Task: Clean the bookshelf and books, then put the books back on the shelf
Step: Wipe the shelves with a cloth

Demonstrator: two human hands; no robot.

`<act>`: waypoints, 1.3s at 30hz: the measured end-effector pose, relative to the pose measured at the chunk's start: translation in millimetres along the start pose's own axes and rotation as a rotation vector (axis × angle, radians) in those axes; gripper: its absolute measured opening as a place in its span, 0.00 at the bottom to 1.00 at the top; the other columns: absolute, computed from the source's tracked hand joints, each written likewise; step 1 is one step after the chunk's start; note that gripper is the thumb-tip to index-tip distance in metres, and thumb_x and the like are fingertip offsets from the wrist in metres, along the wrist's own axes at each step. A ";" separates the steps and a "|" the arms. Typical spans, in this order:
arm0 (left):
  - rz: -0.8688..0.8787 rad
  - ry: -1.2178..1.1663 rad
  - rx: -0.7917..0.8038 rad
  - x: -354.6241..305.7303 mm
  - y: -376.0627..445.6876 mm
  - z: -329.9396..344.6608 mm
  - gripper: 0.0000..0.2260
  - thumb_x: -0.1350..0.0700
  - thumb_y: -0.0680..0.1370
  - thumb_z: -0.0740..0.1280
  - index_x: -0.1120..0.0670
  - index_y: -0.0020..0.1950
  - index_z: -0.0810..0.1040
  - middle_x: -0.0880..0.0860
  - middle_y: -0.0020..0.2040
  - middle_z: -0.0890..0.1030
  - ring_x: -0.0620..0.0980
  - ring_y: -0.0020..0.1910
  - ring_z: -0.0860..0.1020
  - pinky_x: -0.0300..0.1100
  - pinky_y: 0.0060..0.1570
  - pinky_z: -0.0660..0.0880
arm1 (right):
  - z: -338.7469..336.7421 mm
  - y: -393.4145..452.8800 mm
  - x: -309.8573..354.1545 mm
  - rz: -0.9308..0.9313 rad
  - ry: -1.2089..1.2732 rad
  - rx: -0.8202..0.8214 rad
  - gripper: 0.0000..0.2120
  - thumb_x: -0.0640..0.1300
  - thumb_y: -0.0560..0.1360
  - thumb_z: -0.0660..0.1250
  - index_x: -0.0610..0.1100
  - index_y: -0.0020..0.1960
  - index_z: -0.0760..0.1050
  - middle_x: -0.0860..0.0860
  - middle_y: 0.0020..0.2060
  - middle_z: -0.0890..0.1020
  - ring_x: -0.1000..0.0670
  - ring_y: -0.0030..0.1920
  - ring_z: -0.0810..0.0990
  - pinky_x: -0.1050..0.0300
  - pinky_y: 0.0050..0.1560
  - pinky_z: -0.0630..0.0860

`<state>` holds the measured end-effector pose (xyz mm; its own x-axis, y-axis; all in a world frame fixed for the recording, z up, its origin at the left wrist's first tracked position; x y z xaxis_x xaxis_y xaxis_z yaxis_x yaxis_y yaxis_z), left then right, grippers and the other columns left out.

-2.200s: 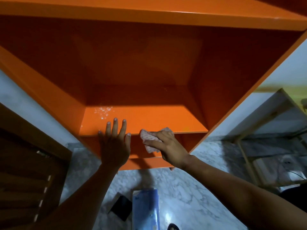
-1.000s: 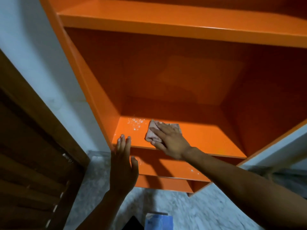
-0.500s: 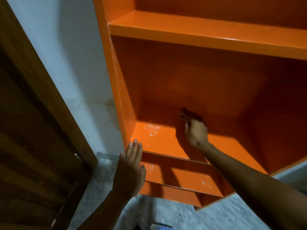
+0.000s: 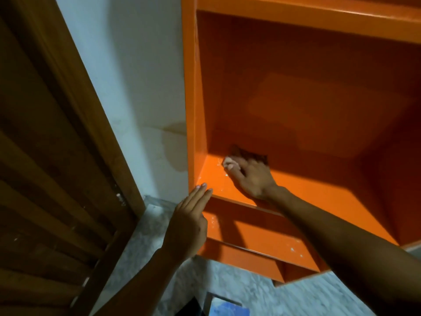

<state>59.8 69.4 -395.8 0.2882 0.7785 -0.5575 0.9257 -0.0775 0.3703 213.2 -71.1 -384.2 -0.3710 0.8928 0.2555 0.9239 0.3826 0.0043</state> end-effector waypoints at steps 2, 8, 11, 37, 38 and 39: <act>-0.018 -0.069 -0.099 2.3 -4.2 -21.0 0.25 0.58 0.76 0.52 0.55 0.72 0.72 0.54 0.73 0.71 0.50 0.72 0.70 0.49 0.67 0.71 | 7.9 -22.0 24.7 -0.133 -0.051 0.033 0.31 0.70 0.76 0.46 0.61 0.74 0.66 0.46 0.73 0.70 0.41 0.72 0.67 0.42 0.72 0.60; -0.084 -0.072 -0.231 8.6 -5.5 -50.6 0.25 0.59 0.75 0.54 0.56 0.74 0.66 0.58 0.70 0.70 0.54 0.69 0.70 0.52 0.67 0.72 | 10.1 -93.8 74.2 -0.551 0.016 -0.069 0.28 0.36 0.72 0.57 0.54 0.69 0.73 0.46 0.67 0.76 0.42 0.60 0.73 0.49 0.49 0.64; -0.105 -0.032 -0.183 9.6 0.2 -51.6 0.26 0.46 0.83 0.43 0.54 0.78 0.61 0.57 0.75 0.65 0.53 0.74 0.66 0.48 0.71 0.67 | -10.2 -106.0 84.5 -0.625 0.191 -0.097 0.25 0.37 0.76 0.52 0.51 0.66 0.76 0.47 0.60 0.79 0.46 0.55 0.75 0.53 0.48 0.63; -0.044 0.049 -0.051 26.0 8.2 -45.2 0.33 0.36 0.81 0.36 0.50 0.81 0.55 0.58 0.80 0.58 0.56 0.78 0.60 0.58 0.68 0.69 | 6.3 32.5 56.8 -0.046 0.105 -0.129 0.18 0.56 0.82 0.53 0.51 0.67 0.69 0.44 0.63 0.79 0.40 0.62 0.77 0.44 0.61 0.71; -0.056 0.054 -0.049 24.6 9.1 -47.0 0.33 0.37 0.81 0.36 0.50 0.81 0.57 0.59 0.80 0.59 0.57 0.78 0.61 0.59 0.68 0.69 | 7.5 23.2 63.5 -0.107 0.112 -0.174 0.15 0.54 0.81 0.55 0.51 0.65 0.70 0.45 0.61 0.80 0.41 0.61 0.77 0.45 0.60 0.69; -0.072 0.055 -0.048 23.6 9.9 -49.2 0.34 0.37 0.81 0.35 0.52 0.80 0.59 0.60 0.79 0.60 0.59 0.77 0.61 0.60 0.68 0.69 | 6.2 11.7 73.4 -0.161 0.114 -0.193 0.15 0.53 0.81 0.57 0.50 0.64 0.71 0.45 0.60 0.80 0.41 0.61 0.76 0.46 0.60 0.67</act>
<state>63.7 117.6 -368.8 0.2062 0.8139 -0.5431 0.9302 0.0092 0.3669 196.2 0.5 -371.4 -0.5119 0.7873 0.3438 0.8586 0.4557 0.2349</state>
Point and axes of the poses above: each hand's wrist, its own y-axis towards the middle knuckle, its own z-axis out of the palm, x = y × z, the point moved 10 cm from there along y, towards the middle knuckle
